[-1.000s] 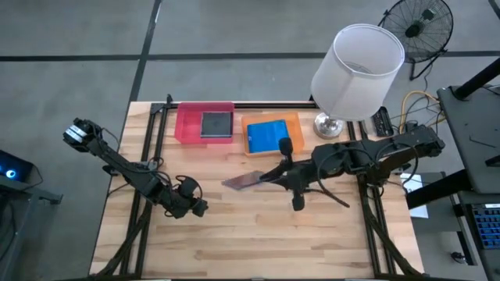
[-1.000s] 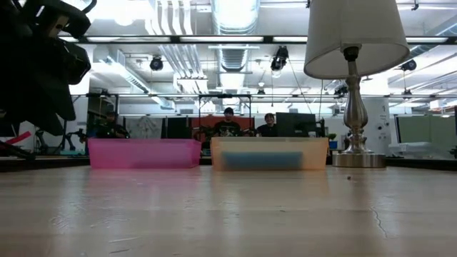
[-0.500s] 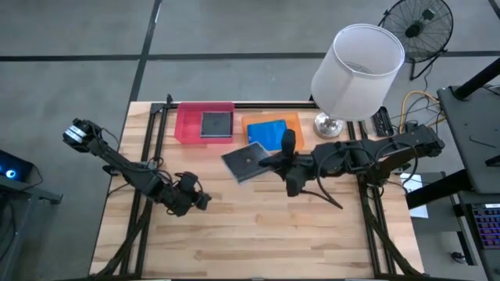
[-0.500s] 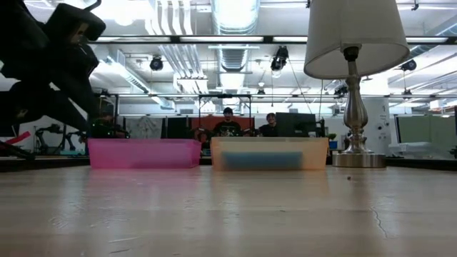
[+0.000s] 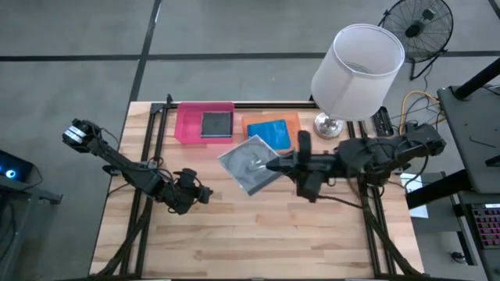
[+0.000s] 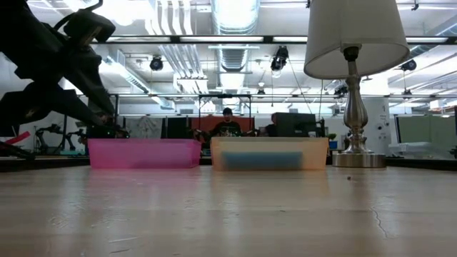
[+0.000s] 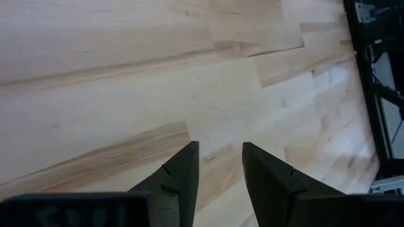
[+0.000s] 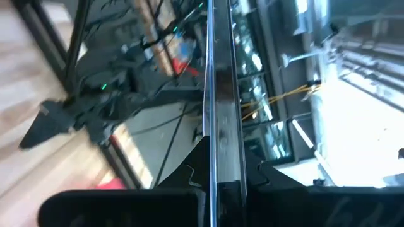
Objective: Pick & place jewel cases by type
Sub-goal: Put the black CD case into the pink bin
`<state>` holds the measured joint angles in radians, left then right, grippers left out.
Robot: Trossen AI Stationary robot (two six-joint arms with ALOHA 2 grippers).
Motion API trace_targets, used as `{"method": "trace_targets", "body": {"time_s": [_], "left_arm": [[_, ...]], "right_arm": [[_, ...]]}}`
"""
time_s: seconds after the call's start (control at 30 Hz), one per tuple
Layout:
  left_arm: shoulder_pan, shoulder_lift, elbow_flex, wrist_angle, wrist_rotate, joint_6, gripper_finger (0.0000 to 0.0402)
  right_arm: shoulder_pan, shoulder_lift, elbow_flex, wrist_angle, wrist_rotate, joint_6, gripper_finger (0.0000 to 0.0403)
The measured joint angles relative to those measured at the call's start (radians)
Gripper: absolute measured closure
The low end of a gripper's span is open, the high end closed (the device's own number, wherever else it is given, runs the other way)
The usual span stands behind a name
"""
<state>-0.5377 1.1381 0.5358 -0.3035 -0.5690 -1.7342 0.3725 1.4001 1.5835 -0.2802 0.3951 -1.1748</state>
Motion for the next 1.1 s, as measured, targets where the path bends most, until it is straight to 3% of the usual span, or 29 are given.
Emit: {"method": "trace_targets", "body": {"time_s": [0.5,0.67,1.1], "left_arm": [[0.001,0.0,0.0,0.004,-0.019,-0.006,0.0298],[0.002,0.0,0.0,0.003,-0.028,-0.006,0.0298],[0.007,0.0,0.0,0.004,-0.028,-0.009,0.0298]], "right_arm": [[0.149,-0.101,0.034,0.001,-0.037,-0.014,0.039],[0.176,-0.111,0.034,0.021,-0.1,-0.009,0.039],[0.193,-0.11,0.033,0.023,-0.077,-0.034,0.039]]}}
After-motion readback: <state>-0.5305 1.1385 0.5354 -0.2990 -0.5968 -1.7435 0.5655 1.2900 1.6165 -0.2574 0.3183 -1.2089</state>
